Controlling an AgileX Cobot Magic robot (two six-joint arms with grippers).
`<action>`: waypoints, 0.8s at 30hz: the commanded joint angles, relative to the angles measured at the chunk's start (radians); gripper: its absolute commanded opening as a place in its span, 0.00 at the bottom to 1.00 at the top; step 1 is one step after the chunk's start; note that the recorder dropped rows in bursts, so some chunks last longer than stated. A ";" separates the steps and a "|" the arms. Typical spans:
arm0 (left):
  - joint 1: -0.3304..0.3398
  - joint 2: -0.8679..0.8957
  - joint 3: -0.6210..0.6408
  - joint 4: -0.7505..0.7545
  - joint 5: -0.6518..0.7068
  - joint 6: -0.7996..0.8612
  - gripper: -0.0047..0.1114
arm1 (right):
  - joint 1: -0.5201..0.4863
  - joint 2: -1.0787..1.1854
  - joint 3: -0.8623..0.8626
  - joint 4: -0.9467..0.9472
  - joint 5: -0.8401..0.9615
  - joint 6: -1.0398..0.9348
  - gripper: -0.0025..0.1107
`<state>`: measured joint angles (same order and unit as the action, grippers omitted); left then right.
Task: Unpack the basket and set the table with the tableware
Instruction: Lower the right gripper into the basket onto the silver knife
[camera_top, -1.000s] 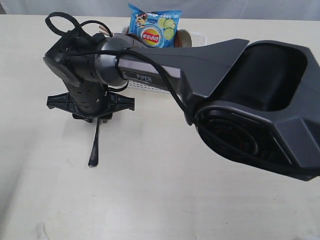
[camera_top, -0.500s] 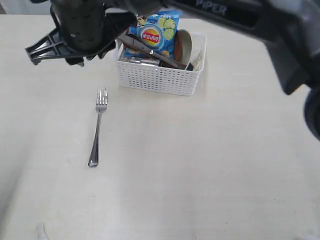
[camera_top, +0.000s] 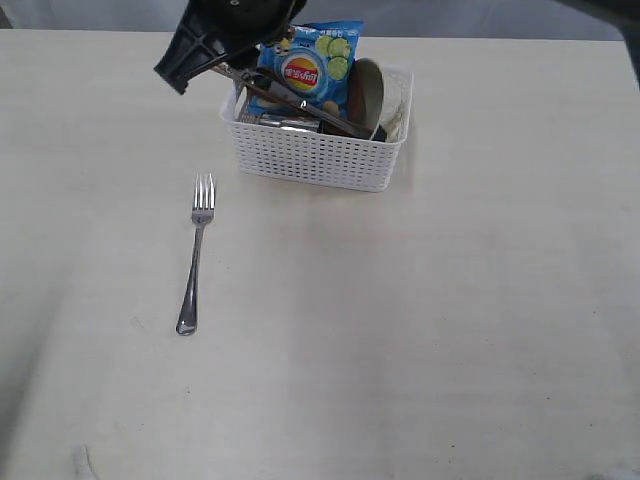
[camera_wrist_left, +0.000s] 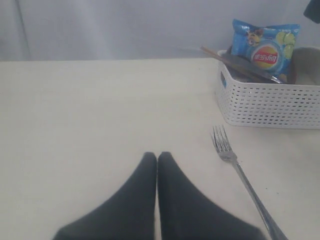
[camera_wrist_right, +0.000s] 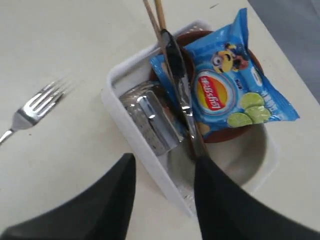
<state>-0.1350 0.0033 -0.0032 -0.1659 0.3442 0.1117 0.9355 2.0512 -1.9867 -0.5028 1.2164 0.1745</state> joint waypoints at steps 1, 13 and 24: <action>-0.008 -0.003 0.003 0.000 -0.002 -0.003 0.04 | -0.083 -0.004 -0.001 0.052 0.005 -0.061 0.36; -0.008 -0.003 0.003 0.000 -0.002 -0.003 0.04 | -0.190 0.046 -0.001 0.182 -0.037 -0.273 0.36; -0.008 -0.003 0.003 0.000 -0.002 -0.003 0.04 | -0.268 0.184 -0.001 0.218 -0.165 -0.390 0.36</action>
<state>-0.1350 0.0033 -0.0032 -0.1659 0.3442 0.1117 0.6730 2.2283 -1.9867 -0.2989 1.0788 -0.1973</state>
